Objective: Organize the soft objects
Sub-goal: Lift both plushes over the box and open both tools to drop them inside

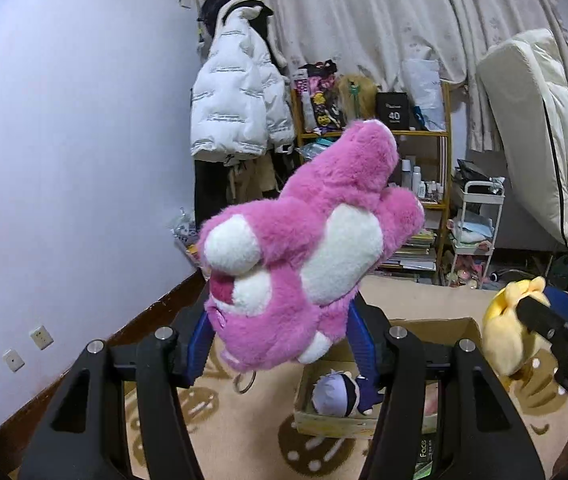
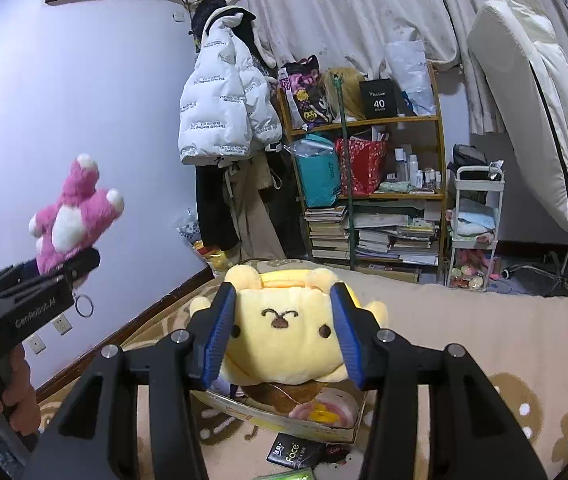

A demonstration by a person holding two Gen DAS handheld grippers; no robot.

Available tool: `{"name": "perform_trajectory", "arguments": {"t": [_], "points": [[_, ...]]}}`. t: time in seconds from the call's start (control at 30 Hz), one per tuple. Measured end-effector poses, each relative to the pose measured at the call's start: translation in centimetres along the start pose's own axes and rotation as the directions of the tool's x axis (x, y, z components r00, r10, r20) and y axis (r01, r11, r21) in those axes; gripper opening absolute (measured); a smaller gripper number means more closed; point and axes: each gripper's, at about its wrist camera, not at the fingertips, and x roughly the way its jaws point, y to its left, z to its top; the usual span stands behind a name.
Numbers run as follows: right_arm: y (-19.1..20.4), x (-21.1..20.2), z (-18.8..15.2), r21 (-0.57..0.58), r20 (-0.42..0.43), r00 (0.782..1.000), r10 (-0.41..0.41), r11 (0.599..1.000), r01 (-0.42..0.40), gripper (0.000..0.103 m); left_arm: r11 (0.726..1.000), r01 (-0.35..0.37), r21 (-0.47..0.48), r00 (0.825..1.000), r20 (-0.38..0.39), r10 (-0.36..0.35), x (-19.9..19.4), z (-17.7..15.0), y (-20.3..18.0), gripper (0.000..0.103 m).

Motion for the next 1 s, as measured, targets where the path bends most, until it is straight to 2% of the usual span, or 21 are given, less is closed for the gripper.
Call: {"name": "perform_trajectory", "arguments": {"t": [0.23,0.4,0.6,0.73,0.83,1.0], "points": [[-1.0,2.3,-1.0,0.008,-0.019,0.999,0.028,1.000,-0.028,0.052,0.999,0.013,0.030,0.999,-0.049,-0.012,3.2,-2.2,-1.7,0.058],[-1.6,4.2,-1.3,0.029,-0.018,0.997,0.072,0.997,-0.071,0.052,0.999,0.035,0.022,0.992,-0.120,-0.032,6.3,-3.8,-2.2,0.058],[-1.8,6.9,-3.1,-0.002,-0.075,0.996,0.050,0.999,-0.050,0.053,0.999,0.041,0.019,0.980,-0.193,-0.036,9.0,-5.4,-2.8,0.058],[-2.7,8.5,-4.3,0.027,-0.122,0.991,0.047,0.999,-0.044,0.054,0.996,0.061,0.068,0.969,-0.244,-0.043,10.3,-6.4,-4.0,0.058],[-3.4,9.2,-5.0,0.041,-0.146,0.989,0.033,0.999,-0.027,0.054,0.994,0.089,0.065,0.959,-0.276,-0.067,10.9,-7.0,-4.5,0.059],[-4.6,9.8,-5.4,0.080,-0.164,0.986,0.014,0.997,-0.001,0.054,0.993,0.087,0.080,0.947,-0.317,-0.058,11.5,-8.0,-5.0,0.060]]}}
